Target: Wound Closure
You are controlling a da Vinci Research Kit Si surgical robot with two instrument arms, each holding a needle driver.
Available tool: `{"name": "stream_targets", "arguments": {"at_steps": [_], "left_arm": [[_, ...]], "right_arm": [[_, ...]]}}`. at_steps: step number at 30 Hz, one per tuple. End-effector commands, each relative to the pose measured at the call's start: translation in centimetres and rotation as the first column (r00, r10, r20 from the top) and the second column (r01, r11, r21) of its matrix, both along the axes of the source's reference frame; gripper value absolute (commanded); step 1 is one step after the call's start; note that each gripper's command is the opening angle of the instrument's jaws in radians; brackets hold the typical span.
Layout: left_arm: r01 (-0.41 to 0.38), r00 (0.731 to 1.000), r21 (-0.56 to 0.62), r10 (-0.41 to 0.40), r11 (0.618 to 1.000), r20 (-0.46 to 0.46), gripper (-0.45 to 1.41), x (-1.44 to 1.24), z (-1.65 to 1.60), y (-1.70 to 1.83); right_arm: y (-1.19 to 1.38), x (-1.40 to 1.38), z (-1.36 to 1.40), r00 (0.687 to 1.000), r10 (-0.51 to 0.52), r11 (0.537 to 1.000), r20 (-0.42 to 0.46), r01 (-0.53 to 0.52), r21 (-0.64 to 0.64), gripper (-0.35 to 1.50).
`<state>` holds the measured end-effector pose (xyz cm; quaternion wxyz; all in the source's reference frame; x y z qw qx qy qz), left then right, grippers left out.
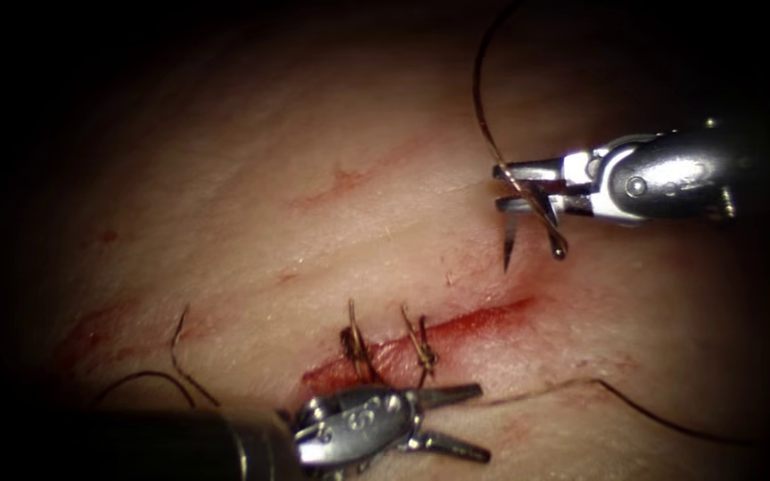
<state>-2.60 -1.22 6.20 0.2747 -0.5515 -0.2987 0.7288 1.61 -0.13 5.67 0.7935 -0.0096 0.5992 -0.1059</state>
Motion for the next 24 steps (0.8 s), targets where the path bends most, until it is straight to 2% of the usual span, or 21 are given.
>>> {"name": "stream_targets", "arguments": {"at_steps": [1,9,15,24], "left_arm": [[0.000,1.000,0.009,0.000,1.000,0.001,0.52,-0.08,0.08,-0.03],[0.042,0.999,0.016,-0.042,0.999,-0.028,0.51,-0.27,0.27,0.27],[0.067,0.995,0.005,-0.066,0.998,-0.072,0.51,-0.21,0.35,0.36],[0.032,0.985,-0.015,-0.034,0.999,-0.167,0.42,-0.19,0.64,0.34]], "right_arm": [[-0.08,0.10,0.11,1.000,-0.011,1.000,-0.003,0.011,-0.016,-0.35],[-0.31,0.21,0.40,0.994,-0.111,0.977,0.010,0.111,-0.185,-0.35],[-0.32,0.18,0.40,0.992,-0.124,0.970,0.010,0.123,-0.212,-0.35],[-0.30,0.19,0.37,0.993,-0.115,0.971,0.001,0.112,-0.211,-0.35]]}}
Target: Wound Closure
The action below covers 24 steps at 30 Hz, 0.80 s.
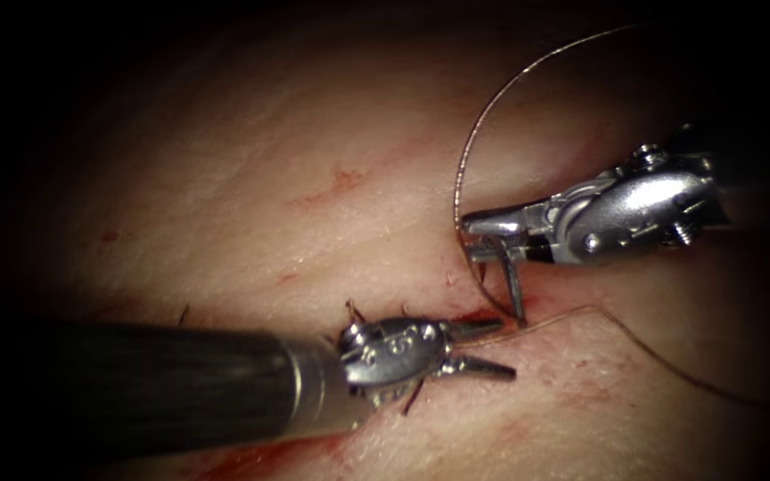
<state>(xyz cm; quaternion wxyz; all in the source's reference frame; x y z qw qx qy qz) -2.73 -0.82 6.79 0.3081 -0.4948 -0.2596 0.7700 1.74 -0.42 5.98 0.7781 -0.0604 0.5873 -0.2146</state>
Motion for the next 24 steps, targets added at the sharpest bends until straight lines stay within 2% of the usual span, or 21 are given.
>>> {"name": "stream_targets", "arguments": {"at_steps": [1,10,24], "left_arm": [[-0.002,1.000,0.003,0.003,1.000,-0.007,0.42,-0.07,0.10,-0.10],[-0.020,1.000,0.030,0.020,0.999,-0.022,0.37,-0.12,0.31,-0.43],[-0.033,0.999,0.034,0.034,0.999,-0.017,0.37,0.00,0.33,-0.59]], "right_arm": [[-0.01,0.06,0.06,1.000,0.002,1.000,-0.005,-0.002,0.002,-0.35],[0.00,0.07,0.06,1.000,0.011,1.000,-0.025,-0.011,0.001,-0.35],[-0.14,0.09,0.15,0.998,-0.020,1.000,-0.057,0.019,-0.008,-0.35]]}}
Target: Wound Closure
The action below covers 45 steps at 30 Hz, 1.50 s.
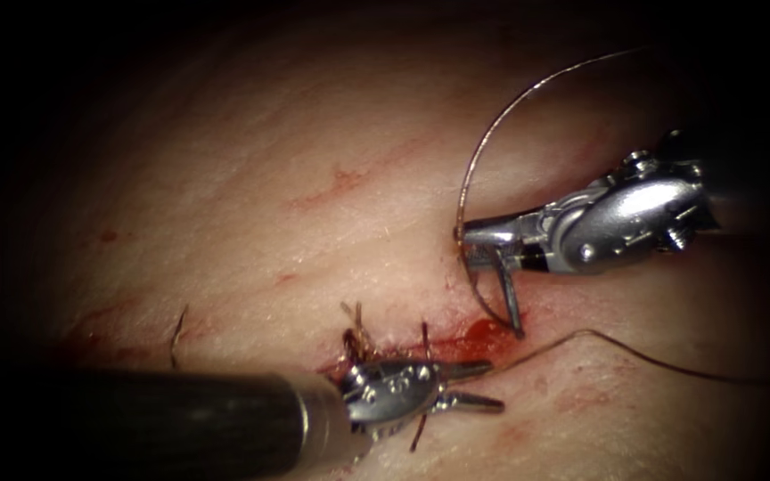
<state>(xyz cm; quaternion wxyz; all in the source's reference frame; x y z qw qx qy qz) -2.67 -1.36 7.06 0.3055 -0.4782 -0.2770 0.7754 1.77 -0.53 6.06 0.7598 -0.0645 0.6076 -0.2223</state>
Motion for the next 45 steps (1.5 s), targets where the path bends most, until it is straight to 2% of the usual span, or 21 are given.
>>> {"name": "stream_targets", "arguments": {"at_steps": [1,14,29,35,41,45], "left_arm": [[0.001,1.000,0.006,-0.001,1.000,0.001,0.37,-0.06,0.06,-0.07],[-0.004,1.000,0.006,0.004,1.000,0.002,0.37,-0.01,0.10,-0.14],[0.002,1.000,0.011,-0.002,1.000,0.001,0.37,0.06,0.02,-0.04],[0.010,1.000,0.013,-0.010,1.000,-0.003,0.37,0.13,-0.04,0.02],[0.019,1.000,0.014,-0.019,1.000,-0.007,0.37,0.16,-0.07,0.06],[0.021,1.000,0.013,-0.021,1.000,-0.009,0.37,0.16,-0.07,0.07]], "right_arm": [[-0.04,0.06,0.08,1.000,-0.006,1.000,-0.006,0.006,-0.006,-0.35],[-0.12,0.05,0.18,0.999,-0.042,0.994,-0.033,0.038,-0.101,-0.35],[-0.30,0.04,0.41,0.998,-0.064,0.990,0.012,0.065,-0.125,-0.35],[-0.44,0.04,0.52,0.999,-0.046,0.996,0.025,0.048,-0.076,-0.35],[-0.52,-0.02,0.70,0.999,-0.016,0.999,0.046,0.015,0.029,-0.35],[-0.63,-0.05,0.79,0.997,-0.031,0.999,0.068,0.028,0.040,-0.35]]}}
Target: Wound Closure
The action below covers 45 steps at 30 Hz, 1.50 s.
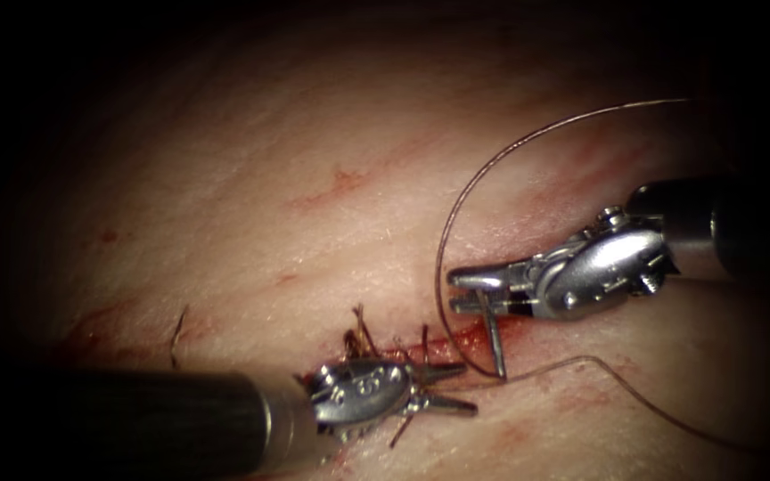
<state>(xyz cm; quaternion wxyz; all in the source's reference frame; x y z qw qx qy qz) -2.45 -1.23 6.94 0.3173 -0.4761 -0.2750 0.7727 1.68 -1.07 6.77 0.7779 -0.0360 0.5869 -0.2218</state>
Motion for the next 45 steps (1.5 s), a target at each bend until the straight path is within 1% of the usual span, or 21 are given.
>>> {"name": "stream_targets", "arguments": {"at_steps": [1,5,11,15,17,20,23,25,32,35,37,45], "left_arm": [[0.001,1.000,0.002,-0.001,1.000,-0.001,0.37,-0.06,0.06,-0.06],[0.003,1.000,0.001,-0.003,1.000,-0.003,0.37,-0.05,0.07,-0.04],[0.006,1.000,0.000,-0.006,1.000,-0.005,0.37,-0.04,0.08,-0.03],[0.007,1.000,0.000,-0.007,1.000,-0.005,0.37,-0.04,0.08,-0.03],[0.007,1.000,0.000,-0.007,1.000,-0.005,0.37,-0.04,0.07,-0.03],[0.007,1.000,0.000,-0.007,1.000,-0.005,0.37,-0.04,0.07,-0.03],[0.007,1.000,0.000,-0.007,1.000,-0.005,0.37,-0.04,0.07,-0.03],[0.007,1.000,0.000,-0.007,1.000,-0.005,0.37,-0.04,0.07,-0.03],[0.007,1.000,0.000,-0.007,1.000,-0.005,0.37,-0.04,0.07,-0.03],[0.005,1.000,0.000,-0.005,1.000,-0.004,0.37,-0.02,0.07,-0.04],[0.006,1.000,0.000,-0.006,1.000,-0.004,0.37,-0.02,0.07,-0.04],[0.008,1.000,-0.001,-0.008,1.000,-0.006,0.37,-0.02,0.07,-0.04]], "right_arm": [[-0.15,0.04,0.11,1.000,-0.019,1.000,-0.005,0.019,0.000,-0.35],[-0.41,0.02,0.19,0.998,-0.061,0.998,0.003,0.061,-0.016,-0.35],[-0.54,-0.01,0.29,0.997,-0.083,0.996,0.010,0.083,-0.028,-0.35],[-0.56,-0.01,0.34,0.995,-0.093,0.995,0.026,0.094,-0.031,-0.35],[-0.51,-0.06,0.37,0.995,-0.081,0.997,0.054,0.080,0.017,-0.35],[-0.49,-0.09,0.39,0.996,-0.071,0.997,0.061,0.068,0.042,-0.35],[-0.48,-0.13,0.43,0.994,-0.062,0.995,0.085,0.055,0.082,-0.35],[-0.51,-0.14,0.50,0.990,-0.056,0.990,0.127,0.039,0.132,-0.35],[-0.45,-0.13,0.58,0.987,-0.036,0.976,0.159,0.001,0.219,-0.35],[-0.57,-0.13,0.74,0.981,-0.058,0.968,0.183,0.010,0.253,-0.35],[-0.69,-0.12,0.84,0.980,-0.069,0.961,0.189,0.014,0.276,-0.35],[-0.89,-0.16,0.94,0.974,-0.099,0.956,0.204,0.037,0.290,-0.35]]}}
